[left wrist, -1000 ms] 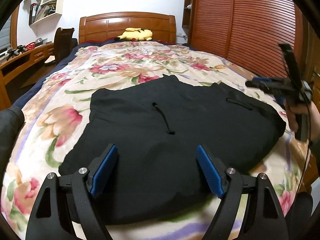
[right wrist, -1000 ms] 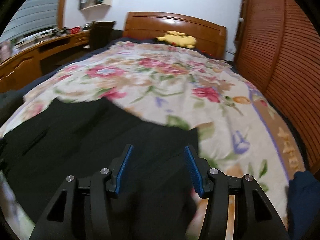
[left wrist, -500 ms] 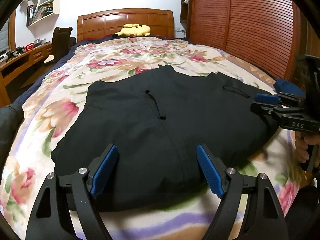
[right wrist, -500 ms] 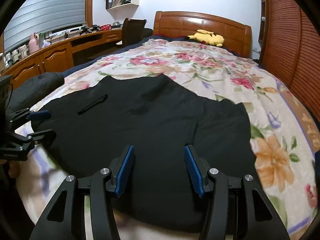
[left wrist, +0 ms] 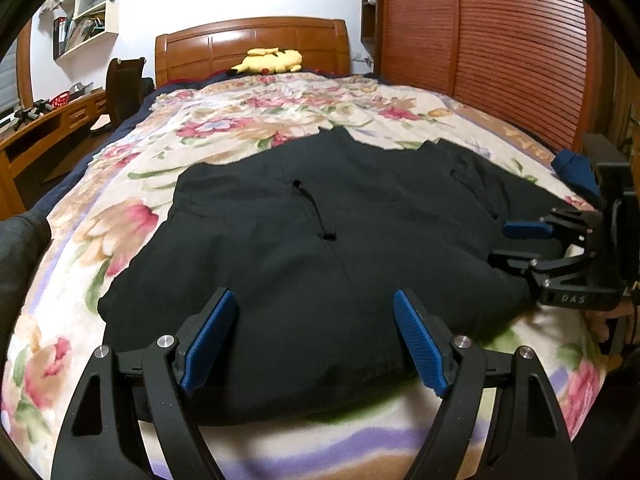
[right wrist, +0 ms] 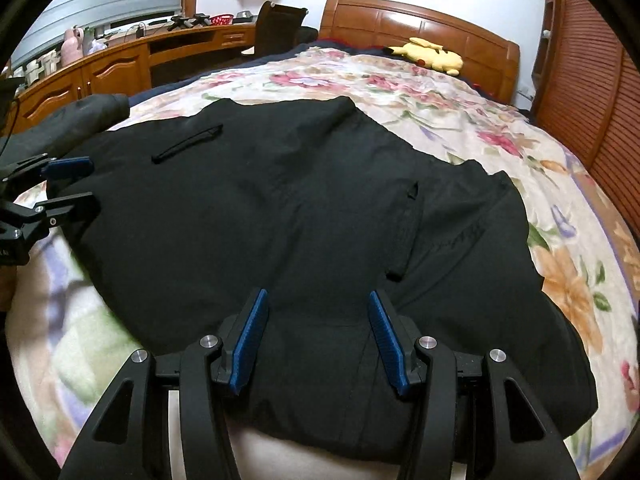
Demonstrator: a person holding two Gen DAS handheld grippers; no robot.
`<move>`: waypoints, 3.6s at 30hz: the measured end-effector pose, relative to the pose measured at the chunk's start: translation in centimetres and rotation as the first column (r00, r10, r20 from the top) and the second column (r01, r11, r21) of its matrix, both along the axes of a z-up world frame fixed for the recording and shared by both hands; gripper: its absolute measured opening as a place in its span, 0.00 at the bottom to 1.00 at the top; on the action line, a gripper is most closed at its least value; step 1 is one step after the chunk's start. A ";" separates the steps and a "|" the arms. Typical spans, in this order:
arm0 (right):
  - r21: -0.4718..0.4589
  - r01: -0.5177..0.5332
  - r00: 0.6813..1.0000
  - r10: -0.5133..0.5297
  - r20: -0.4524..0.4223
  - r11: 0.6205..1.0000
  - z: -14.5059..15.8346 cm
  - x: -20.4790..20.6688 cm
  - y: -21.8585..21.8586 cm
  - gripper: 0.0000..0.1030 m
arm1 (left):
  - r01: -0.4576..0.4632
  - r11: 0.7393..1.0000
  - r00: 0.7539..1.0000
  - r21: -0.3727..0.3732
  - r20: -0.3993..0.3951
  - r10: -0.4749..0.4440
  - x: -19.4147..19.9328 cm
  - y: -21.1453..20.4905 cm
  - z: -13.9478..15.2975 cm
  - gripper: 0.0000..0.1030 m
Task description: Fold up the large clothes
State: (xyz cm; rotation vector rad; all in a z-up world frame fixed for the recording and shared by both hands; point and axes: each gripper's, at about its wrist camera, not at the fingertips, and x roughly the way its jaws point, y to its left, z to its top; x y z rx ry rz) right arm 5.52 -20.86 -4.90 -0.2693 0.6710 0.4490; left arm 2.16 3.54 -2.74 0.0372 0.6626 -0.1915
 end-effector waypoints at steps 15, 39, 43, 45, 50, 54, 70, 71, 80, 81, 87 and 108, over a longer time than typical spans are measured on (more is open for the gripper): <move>0.011 0.006 0.999 -0.007 0.047 1.000 0.0 -1.9 -0.2 0.53 | 0.072 0.997 0.997 -0.028 0.013 -0.072 1.1 -4.5 0.7 0.80; 0.034 0.229 0.958 -0.231 0.170 0.973 1.6 -7.4 -8.4 0.54 | 0.052 0.997 0.997 0.054 -0.052 -0.049 2.1 -6.1 -1.3 0.80; 0.052 0.231 0.962 -0.236 0.140 0.972 1.4 -7.6 -8.5 0.58 | 0.052 0.997 0.997 0.054 -0.052 -0.050 2.1 -6.1 -1.2 0.80; 0.046 0.239 0.961 -0.243 0.131 0.970 1.3 -7.2 -8.5 0.63 | 0.052 0.997 0.997 0.054 -0.052 -0.050 2.1 -6.1 -1.3 0.80; 0.063 0.251 0.963 -0.256 0.086 0.966 1.0 -6.4 -9.1 0.73 | 0.052 0.997 0.997 0.053 -0.052 -0.050 2.1 -6.1 -1.3 0.80; 0.065 0.261 0.963 -0.264 0.046 0.963 0.6 -5.7 -9.2 0.77 | 0.053 0.997 0.997 0.054 -0.052 -0.050 2.1 -6.1 -1.2 0.80; 0.221 0.214 0.975 -0.193 -0.111 0.952 0.2 -4.7 -11.4 0.62 | 0.052 0.997 0.997 0.054 -0.052 -0.050 2.1 -6.1 -1.2 0.80; 0.225 0.213 0.975 -0.193 -0.109 0.951 0.2 -4.8 -11.3 0.53 | 0.052 0.997 0.997 0.054 -0.052 -0.049 2.1 -6.1 -1.3 0.80; 0.347 0.201 0.979 -0.204 -0.027 0.916 1.6 -6.2 -13.0 0.22 | 0.053 0.997 0.997 0.054 -0.053 -0.050 2.1 -6.0 -1.2 0.80; 0.344 0.199 0.978 -0.207 -0.015 0.918 1.6 -6.4 -12.9 0.21 | 0.053 0.997 0.997 0.054 -0.053 -0.050 2.1 -6.1 -1.2 0.80; 0.378 0.183 0.976 -0.213 0.039 0.908 2.2 -7.2 -12.6 0.18 | 0.054 0.997 0.997 0.060 -0.059 -0.051 2.0 -6.0 -1.5 0.80; 0.409 0.113 0.951 -0.218 0.219 0.905 3.2 -7.5 -9.5 0.12 | 0.083 0.997 0.996 0.001 -0.025 -0.083 0.4 -3.7 -0.3 0.80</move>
